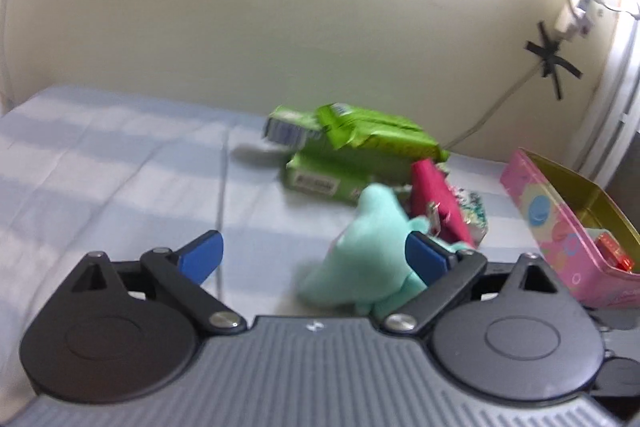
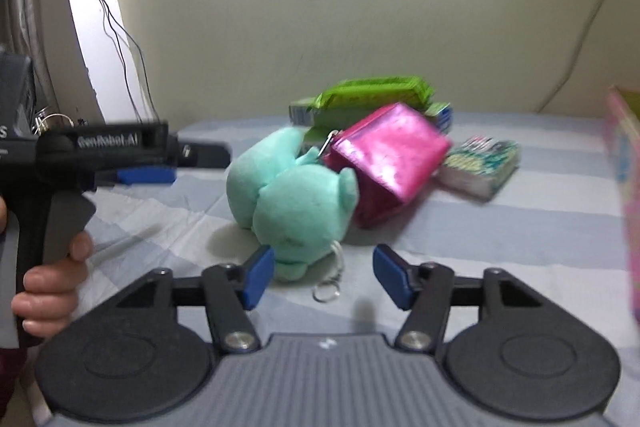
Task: Organize objects
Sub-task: 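Grasp the mint plush toy with the left gripper, then carry the mint plush toy into the pink tin and open the left gripper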
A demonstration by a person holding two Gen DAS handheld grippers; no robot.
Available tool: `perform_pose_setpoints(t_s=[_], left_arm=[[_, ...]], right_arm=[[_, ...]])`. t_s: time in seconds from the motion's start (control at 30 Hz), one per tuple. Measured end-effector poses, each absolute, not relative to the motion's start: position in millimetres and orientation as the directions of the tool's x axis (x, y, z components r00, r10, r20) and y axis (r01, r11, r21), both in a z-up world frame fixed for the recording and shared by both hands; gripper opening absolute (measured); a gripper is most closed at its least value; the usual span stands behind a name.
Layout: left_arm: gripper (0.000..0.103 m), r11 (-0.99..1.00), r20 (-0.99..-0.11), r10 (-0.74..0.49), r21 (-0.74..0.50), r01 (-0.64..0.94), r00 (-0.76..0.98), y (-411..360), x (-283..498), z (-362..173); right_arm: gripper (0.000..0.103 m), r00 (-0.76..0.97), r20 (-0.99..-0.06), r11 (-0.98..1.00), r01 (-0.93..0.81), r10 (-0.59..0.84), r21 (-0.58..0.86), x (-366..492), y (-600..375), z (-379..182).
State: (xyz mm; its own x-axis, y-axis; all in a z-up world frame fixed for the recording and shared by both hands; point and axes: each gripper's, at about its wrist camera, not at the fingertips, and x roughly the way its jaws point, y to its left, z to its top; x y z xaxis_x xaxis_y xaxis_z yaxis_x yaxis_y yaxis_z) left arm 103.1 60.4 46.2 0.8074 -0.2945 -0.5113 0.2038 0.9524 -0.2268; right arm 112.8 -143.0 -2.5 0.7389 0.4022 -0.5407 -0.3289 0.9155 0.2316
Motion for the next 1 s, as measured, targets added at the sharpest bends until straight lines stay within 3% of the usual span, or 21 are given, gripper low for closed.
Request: perform_pose_setpoints(t_s=[0.1,0.13,0.17,0.2,0.27,0.5,0.7,1.0], left_arm=[[0.1,0.921,-0.501,-0.389,-0.232,0.314,0.773,49,118,42],[0.091,0.922,-0.522,-0.387,-0.217,0.32,0.76,44,123,38],[0.07,0.923,-0.552,-0.384,-0.21,0.323,0.74,40,126,33],[0.061,0.905,-0.562,-0.425,-0.248,0.345,0.71,38,128,30],[0.054,0.881,-0.547,-0.472,-0.322,0.347,0.691,39,118,31],[0.054,0.784,-0.525,-0.621,-0.432,0.446,0.583,7,50,28],[0.05,0.719,-0.528,-0.681,-0.353,0.598,0.507,-59,13,35],[0.05,0.623,-0.392,-0.75,-0.149,0.768,0.533,-159,30,110]], right_arm=[[0.06,0.7,-0.563,0.898,-0.323,0.438,0.298,133,-137,-12],[0.06,0.693,-0.564,0.893,-0.32,0.449,0.317,137,-134,-16],[0.053,0.686,-0.561,0.885,-0.324,0.463,0.334,139,-133,-19],[0.039,0.685,-0.556,0.88,-0.331,0.472,0.34,139,-132,-20],[0.038,0.689,-0.559,0.886,-0.322,0.46,0.332,130,-133,-18],[0.038,0.703,-0.543,0.888,-0.377,0.459,0.262,36,-184,-9],[0.038,0.766,-0.531,0.928,-0.247,0.362,0.278,-25,-243,-11],[0.037,0.927,-0.346,0.985,-0.1,0.144,0.143,-38,-311,51]])
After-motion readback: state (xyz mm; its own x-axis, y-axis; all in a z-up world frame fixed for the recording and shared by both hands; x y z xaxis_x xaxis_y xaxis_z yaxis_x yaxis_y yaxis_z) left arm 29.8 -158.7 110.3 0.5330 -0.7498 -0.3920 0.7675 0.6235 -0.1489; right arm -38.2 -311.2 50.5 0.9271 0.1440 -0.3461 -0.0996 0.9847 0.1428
